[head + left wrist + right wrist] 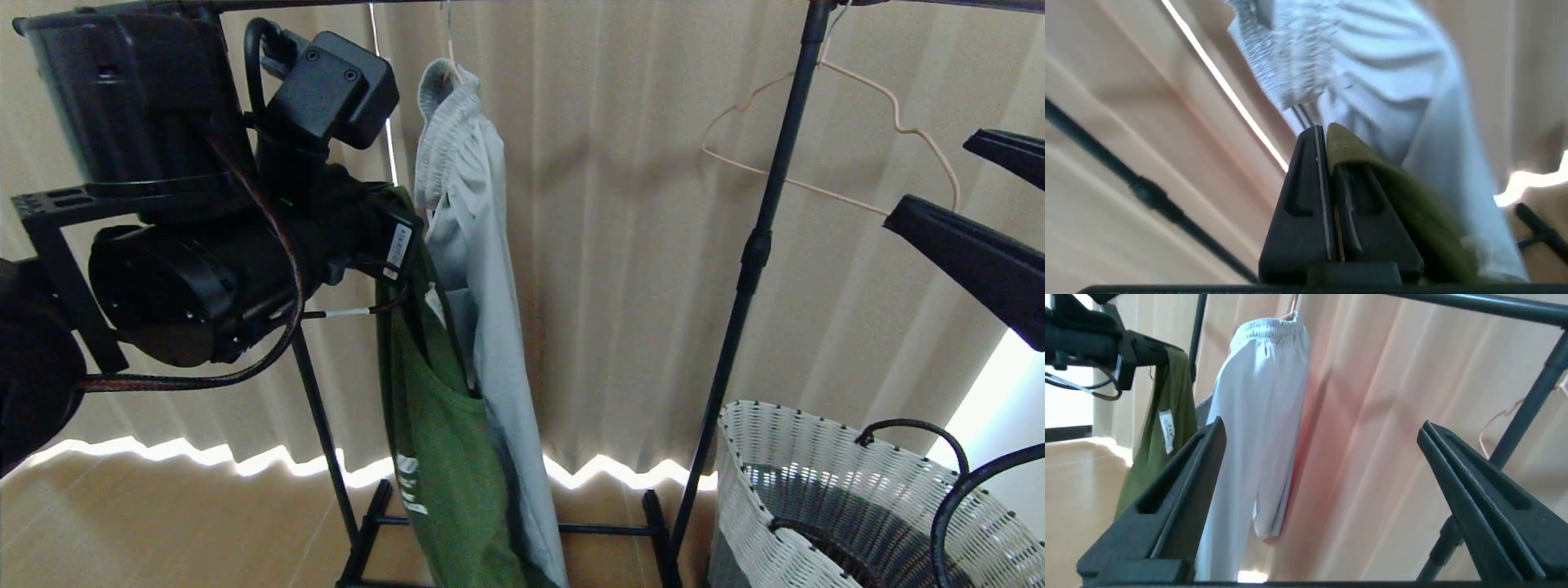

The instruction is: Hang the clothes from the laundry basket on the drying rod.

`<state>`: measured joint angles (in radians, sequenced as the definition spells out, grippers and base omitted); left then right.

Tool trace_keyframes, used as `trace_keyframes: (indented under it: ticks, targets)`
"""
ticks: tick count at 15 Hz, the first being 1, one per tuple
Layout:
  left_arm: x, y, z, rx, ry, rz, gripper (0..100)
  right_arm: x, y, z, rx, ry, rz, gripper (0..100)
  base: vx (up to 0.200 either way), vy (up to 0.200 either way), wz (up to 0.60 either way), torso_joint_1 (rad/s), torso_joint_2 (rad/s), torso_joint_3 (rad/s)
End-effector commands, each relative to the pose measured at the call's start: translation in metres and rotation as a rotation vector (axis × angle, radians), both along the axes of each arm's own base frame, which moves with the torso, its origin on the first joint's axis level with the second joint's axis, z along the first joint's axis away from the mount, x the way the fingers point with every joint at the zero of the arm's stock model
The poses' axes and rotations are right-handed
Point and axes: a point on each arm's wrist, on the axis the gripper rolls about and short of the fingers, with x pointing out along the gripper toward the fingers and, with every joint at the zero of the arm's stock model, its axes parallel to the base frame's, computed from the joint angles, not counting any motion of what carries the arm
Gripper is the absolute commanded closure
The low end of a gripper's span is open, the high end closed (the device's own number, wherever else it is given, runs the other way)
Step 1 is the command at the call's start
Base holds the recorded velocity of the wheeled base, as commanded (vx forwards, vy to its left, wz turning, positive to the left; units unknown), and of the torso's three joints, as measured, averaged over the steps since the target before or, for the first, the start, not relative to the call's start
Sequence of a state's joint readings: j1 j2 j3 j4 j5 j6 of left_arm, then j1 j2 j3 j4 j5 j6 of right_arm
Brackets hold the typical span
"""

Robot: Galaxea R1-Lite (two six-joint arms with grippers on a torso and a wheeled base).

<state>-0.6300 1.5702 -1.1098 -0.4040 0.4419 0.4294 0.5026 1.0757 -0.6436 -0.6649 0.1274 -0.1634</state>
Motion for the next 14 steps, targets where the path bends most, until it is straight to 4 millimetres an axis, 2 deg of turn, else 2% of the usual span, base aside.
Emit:
trace_keyframes:
  ticks: [1,3,5,7,9,11,14]
  targets:
    - [0.001,0.002,-0.003,0.003,0.008,0.019,100,-0.001,-0.001,-0.002,-0.005,0.005,-0.003,0,0.0,0.0,0.0,0.0,0.0,0.0]
    - [-0.004,0.006,-0.006,0.01,0.013,0.029,100,0.002,-0.001,-0.008,-0.025,0.043,-0.022,0,0.0,0.0,0.0,0.0,0.0,0.0]
    - [-0.019,0.017,-0.009,0.017,0.023,0.03,100,0.009,-0.014,-0.021,-0.076,0.148,-0.118,0,0.0,0.0,0.0,0.0,0.0,0.0]
    - [-0.045,0.036,-0.017,0.026,0.035,0.032,100,0.015,-0.033,-0.041,-0.128,0.298,-0.251,0,0.0,0.0,0.0,0.0,0.0,0.0]
    - [-0.061,0.057,-0.027,0.038,0.056,0.072,100,0.019,-0.043,-0.053,-0.141,0.372,-0.324,0,0.0,0.0,0.0,0.0,0.0,0.0]
    - [-0.071,0.079,-0.034,0.044,0.076,0.13,100,0.022,-0.045,-0.058,-0.146,0.402,-0.343,0,0.0,0.0,0.0,0.0,0.0,0.0]
    - [-0.079,0.087,-0.044,-0.031,0.113,0.13,100,0.036,-0.043,-0.063,-0.143,0.421,-0.369,0,0.0,0.0,0.0,0.0,0.0,0.0]
